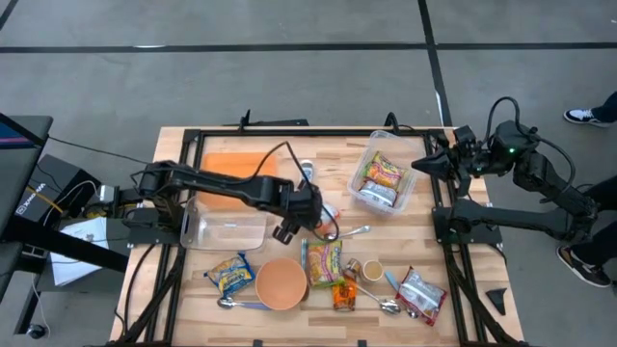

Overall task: Pick & Place Food Item
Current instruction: Put the red seasoning can into the orange bin

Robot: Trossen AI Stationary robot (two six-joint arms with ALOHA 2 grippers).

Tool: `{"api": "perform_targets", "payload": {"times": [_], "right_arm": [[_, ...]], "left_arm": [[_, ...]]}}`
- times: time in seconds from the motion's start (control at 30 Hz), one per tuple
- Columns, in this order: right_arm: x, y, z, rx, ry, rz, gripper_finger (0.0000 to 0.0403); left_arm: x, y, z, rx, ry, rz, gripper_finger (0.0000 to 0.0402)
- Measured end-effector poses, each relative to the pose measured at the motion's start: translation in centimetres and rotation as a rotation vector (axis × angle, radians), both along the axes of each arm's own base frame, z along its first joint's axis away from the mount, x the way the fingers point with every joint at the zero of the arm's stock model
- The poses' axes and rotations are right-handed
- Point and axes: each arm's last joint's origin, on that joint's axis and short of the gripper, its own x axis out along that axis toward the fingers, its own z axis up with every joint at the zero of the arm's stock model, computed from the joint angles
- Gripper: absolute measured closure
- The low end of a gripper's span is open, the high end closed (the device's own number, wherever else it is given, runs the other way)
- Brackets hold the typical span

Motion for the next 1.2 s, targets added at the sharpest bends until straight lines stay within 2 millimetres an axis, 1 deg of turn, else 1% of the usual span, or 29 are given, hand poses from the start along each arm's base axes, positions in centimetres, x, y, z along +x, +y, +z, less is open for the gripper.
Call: {"api": "perform_targets", "payload": {"times": [0.17, 0.3, 0.43, 0.6, 0.67, 0.77, 0.83, 0.93, 1.07, 1.2], "right_arm": [[0.0, -0.1, 0.0, -0.003, -0.002, -0.031, 0.0403], [0.0, -0.1, 0.2, -0.012, -0.024, -0.038, 0.0403], [0.0, -0.2, 0.4, -0.018, -0.034, -0.057, 0.0403], [0.0, -0.3, 0.4, -0.018, -0.036, -0.078, 0.0403], [0.0, -0.4, 0.4, -0.017, -0.036, -0.086, 0.0403], [-0.1, -0.5, 0.4, -0.018, -0.04, -0.098, 0.0403], [-0.1, -0.6, 0.4, -0.019, -0.041, -0.105, 0.0403], [-0.1, -0.6, 0.4, -0.02, -0.04, -0.113, 0.0403], [-0.1, -0.7, 0.4, -0.022, -0.04, -0.117, 0.0403], [-0.1, -0.7, 0.4, -0.027, -0.04, -0.116, 0.0403]], "left_arm": [[1.0, 0.8, 3.8, -0.007, -0.123, 0.024, 0.0195], [1.4, 2.5, 6.0, 0.012, -0.197, 0.077, 0.0195], [1.4, 5.1, 7.4, 0.072, -0.24, 0.176, 0.0195], [0.7, 9.6, 8.7, 0.152, -0.257, 0.344, 0.0195], [0.0, 11.5, 8.8, 0.145, -0.239, 0.426, 0.0195], [-1.4, 14.3, 8.5, 0.127, -0.182, 0.547, 0.0195], [-2.5, 16.0, 8.2, 0.111, -0.126, 0.623, 0.0195], [-4.0, 17.9, 7.4, 0.047, -0.061, 0.74, 0.0195], [-5.5, 19.2, 6.6, -0.088, 0.012, 0.823, 0.0195], [-5.6, 19.3, 6.1, -0.129, 0.018, 0.834, 0.0195]]}}
